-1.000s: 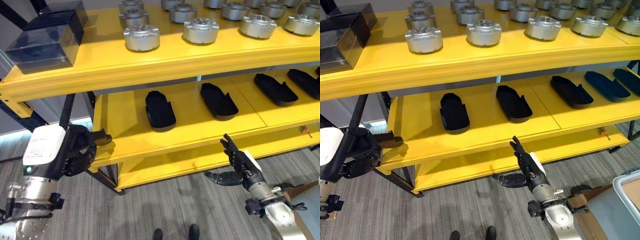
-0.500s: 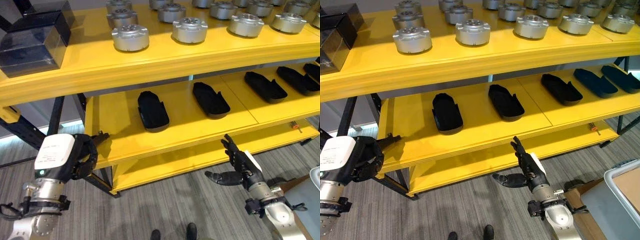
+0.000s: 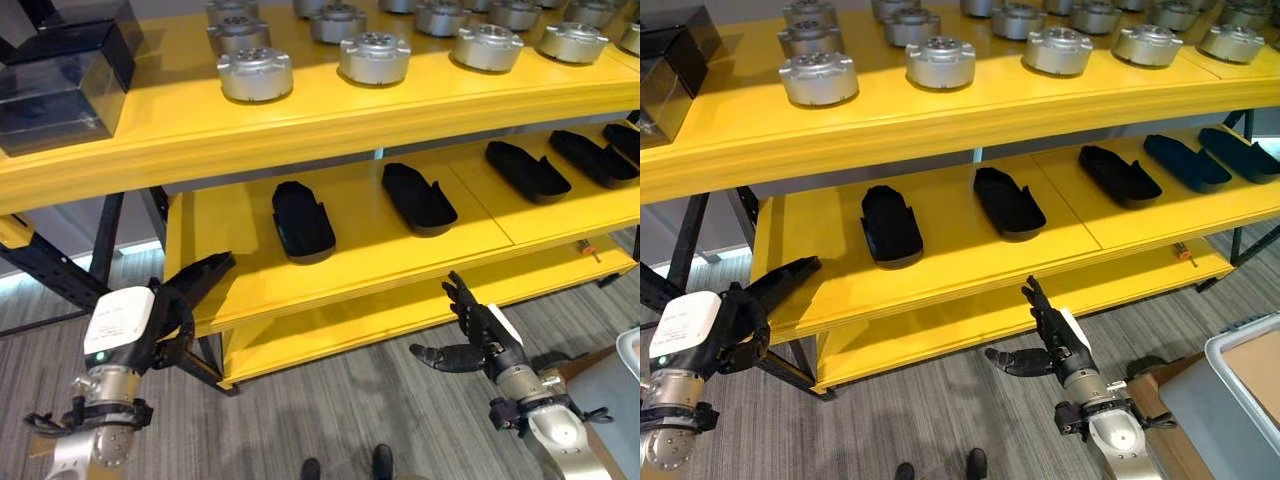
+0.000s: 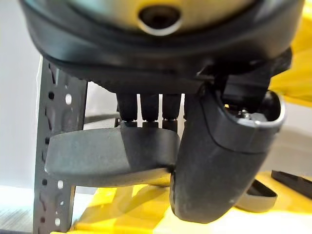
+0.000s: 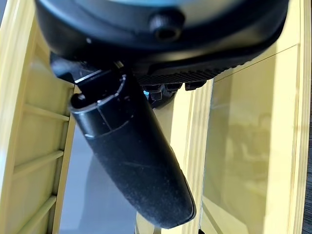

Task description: Move parts from the plastic box to the shelf.

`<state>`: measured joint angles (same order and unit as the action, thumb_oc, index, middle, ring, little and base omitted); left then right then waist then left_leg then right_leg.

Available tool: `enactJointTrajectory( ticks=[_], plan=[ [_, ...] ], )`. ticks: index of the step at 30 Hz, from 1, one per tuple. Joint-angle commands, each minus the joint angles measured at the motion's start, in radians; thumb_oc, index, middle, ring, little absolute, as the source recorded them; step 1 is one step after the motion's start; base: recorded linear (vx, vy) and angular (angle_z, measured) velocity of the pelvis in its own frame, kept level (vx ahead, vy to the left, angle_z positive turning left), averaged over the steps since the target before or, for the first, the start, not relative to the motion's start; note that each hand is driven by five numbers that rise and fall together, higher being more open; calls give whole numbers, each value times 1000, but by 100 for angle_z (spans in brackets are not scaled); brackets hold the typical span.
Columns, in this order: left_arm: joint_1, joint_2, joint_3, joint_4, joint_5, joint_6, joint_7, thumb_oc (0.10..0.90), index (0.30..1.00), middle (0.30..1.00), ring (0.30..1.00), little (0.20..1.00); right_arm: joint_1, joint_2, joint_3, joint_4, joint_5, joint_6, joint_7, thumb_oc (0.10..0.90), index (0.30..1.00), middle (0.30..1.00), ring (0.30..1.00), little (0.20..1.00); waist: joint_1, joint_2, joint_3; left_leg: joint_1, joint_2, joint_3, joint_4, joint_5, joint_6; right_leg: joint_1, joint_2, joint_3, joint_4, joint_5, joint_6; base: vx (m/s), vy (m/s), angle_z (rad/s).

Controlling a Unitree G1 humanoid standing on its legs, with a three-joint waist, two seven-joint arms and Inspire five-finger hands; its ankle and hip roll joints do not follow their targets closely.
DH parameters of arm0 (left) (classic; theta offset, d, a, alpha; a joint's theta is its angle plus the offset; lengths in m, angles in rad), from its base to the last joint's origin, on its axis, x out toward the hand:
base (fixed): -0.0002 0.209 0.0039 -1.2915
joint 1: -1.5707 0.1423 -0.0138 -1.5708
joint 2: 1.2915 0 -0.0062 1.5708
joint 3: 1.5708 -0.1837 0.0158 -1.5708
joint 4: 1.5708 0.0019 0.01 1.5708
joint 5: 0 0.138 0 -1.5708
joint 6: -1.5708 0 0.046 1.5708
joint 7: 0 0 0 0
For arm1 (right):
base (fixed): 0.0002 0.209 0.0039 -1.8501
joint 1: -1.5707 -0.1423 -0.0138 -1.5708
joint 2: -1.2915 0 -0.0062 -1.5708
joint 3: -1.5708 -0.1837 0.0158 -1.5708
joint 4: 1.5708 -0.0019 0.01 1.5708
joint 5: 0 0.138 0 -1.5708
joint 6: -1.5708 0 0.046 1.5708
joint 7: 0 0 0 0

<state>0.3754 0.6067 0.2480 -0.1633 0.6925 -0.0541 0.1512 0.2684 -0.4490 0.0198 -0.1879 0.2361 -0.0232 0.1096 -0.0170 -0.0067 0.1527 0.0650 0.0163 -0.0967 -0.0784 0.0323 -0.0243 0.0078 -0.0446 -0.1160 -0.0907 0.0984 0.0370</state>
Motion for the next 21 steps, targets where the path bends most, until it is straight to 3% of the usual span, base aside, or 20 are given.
enactJointTrajectory(
  ticks=[1, 21],
  plan=[
    [-132, 44, 64, 8, 17, 11, 67, 400, 300, 300, 300, 300, -105, -5, -17, -55, 2, -76, -5, 900, 1000, 1000, 1000, 1000, -23, -30, -14, 14, -3, 37, -9, -63, 7, 58, -2, -10, 3, -93, 28, -4, 3, -3],
    [-202, -9, 21, 149, -10, 95, 62, 400, 300, 300, 300, 300, -104, -11, 10, -70, -8, -53, 13, 900, 1000, 1000, 1000, 1000, -33, -47, -2, 6, 0, 59, -9, -64, 5, 41, -2, 2, 3, -84, 32, 2, 6, -4]
  ],
)
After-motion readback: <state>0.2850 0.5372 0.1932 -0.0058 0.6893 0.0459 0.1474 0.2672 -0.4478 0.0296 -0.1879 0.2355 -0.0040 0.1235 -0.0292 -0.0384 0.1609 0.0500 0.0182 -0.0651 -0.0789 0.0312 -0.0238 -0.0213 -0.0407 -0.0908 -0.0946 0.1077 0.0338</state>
